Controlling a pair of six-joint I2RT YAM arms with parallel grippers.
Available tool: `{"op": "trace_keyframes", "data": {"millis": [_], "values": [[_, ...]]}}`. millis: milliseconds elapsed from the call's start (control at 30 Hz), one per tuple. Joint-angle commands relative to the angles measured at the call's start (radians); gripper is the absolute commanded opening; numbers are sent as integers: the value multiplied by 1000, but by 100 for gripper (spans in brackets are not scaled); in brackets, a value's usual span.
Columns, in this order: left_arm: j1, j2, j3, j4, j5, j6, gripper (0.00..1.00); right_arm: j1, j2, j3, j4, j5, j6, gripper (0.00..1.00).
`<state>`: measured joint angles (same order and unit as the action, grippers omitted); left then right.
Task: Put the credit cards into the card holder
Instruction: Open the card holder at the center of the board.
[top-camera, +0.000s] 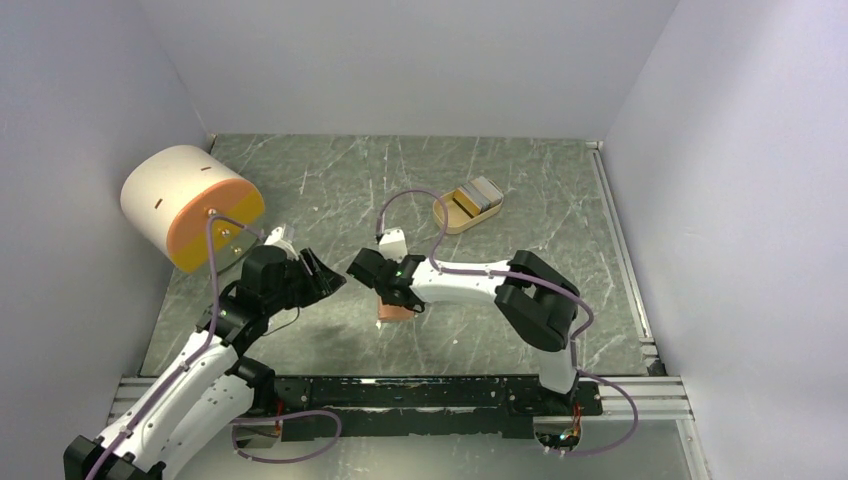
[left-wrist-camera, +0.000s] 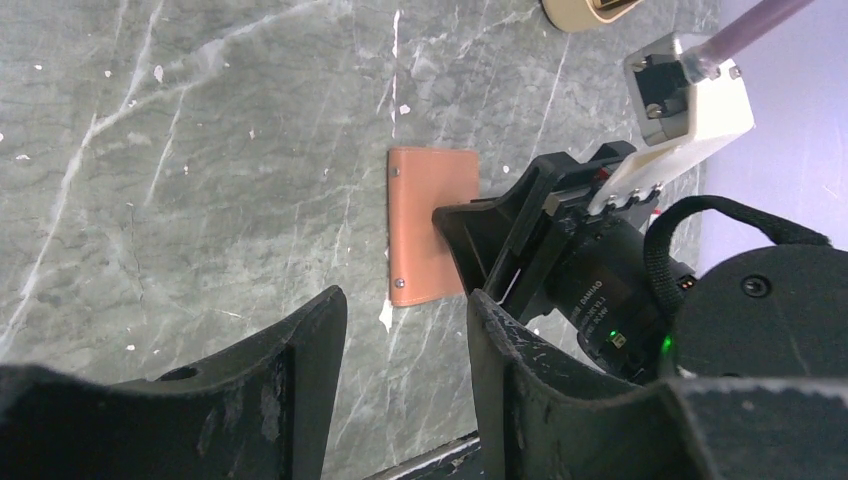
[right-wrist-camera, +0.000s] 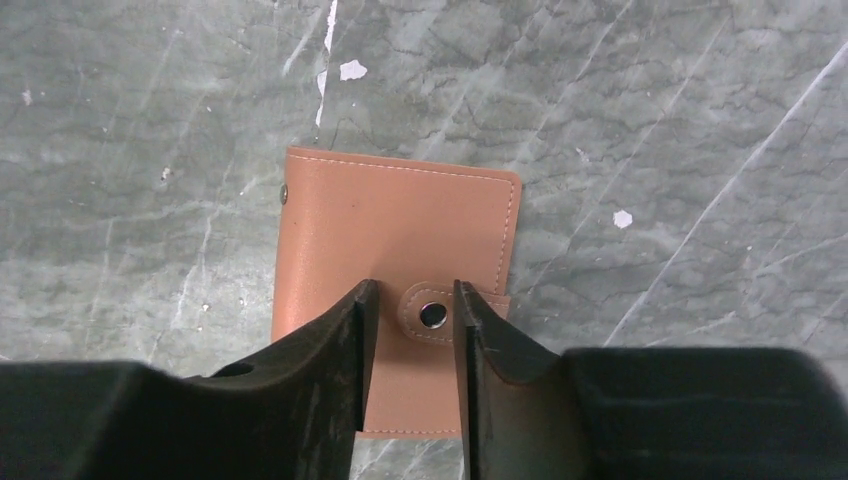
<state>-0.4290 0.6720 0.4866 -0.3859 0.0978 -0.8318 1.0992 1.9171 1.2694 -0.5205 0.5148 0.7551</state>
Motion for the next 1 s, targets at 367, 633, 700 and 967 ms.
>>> {"op": "trace_keyframes", "data": {"millis": [367,633,700,967], "values": [[7,91,-11,86,63,-5,50,-31,-82,-90,68,-11,-32,0],[7,222,-61,270,251,-1,51,-71,-273,-212,243,-167,-29,0],[6,255,-78,362,321,-9,54,-80,-315,-251,285,-213,-13,0],[-3,382,-117,618,491,-49,64,-91,-407,-304,357,-306,15,0]]}}
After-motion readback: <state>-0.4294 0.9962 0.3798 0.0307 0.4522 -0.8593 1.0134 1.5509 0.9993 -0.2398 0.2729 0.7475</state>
